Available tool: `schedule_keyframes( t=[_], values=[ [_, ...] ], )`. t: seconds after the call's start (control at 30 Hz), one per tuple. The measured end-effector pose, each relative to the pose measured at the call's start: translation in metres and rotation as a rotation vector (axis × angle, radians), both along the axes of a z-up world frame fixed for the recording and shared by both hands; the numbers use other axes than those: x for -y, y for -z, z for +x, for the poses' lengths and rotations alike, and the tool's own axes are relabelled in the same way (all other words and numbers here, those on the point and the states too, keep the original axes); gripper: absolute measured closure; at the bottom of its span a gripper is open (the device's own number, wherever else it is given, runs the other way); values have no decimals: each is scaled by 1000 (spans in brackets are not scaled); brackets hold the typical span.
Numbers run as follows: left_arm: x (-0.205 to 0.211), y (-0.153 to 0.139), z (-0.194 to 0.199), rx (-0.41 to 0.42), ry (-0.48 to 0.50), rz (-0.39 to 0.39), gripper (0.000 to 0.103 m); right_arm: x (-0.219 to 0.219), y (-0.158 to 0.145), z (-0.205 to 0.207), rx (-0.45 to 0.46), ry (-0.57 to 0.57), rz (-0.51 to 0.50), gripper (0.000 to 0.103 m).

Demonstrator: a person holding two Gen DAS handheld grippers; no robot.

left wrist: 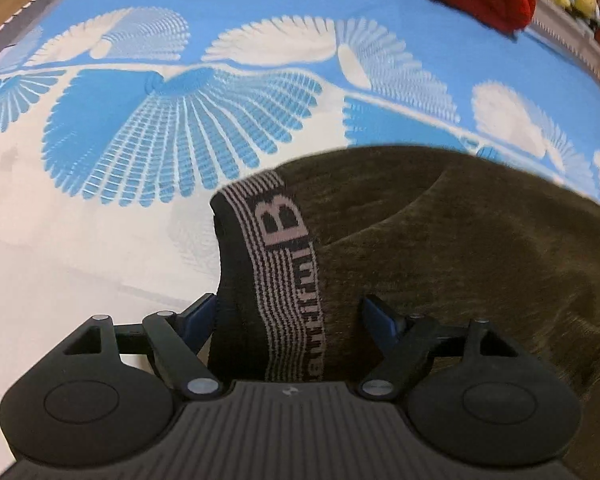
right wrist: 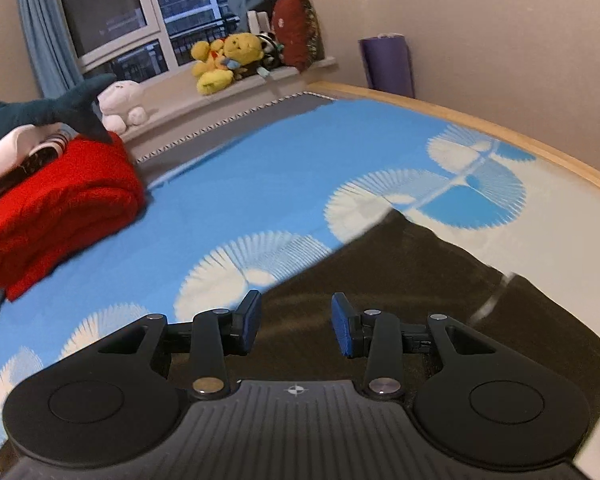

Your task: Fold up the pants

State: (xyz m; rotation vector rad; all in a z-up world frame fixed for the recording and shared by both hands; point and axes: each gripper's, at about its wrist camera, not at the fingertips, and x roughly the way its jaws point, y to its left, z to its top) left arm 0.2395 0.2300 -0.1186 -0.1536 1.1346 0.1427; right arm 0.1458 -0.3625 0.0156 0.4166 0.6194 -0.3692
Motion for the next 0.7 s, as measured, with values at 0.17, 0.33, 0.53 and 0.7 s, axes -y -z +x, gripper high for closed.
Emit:
schedule_keyframes(
  t=[0.17, 0.33, 0.53, 0.7],
  values=[
    [-3, 3, 1, 23, 39, 1, 29, -2, 15, -34, -42, -14, -39, 63],
    [-3, -11, -13, 107, 75, 21, 78, -7, 10, -36, -31, -47, -60, 63],
    [-3, -42, -50, 207, -3, 52, 73, -33, -2, -37, 11, -213, -172, 63],
    [-4, -115, -115, 318, 17, 4, 54, -41, -11, -51, 38, -297, -195, 63]
  ],
)
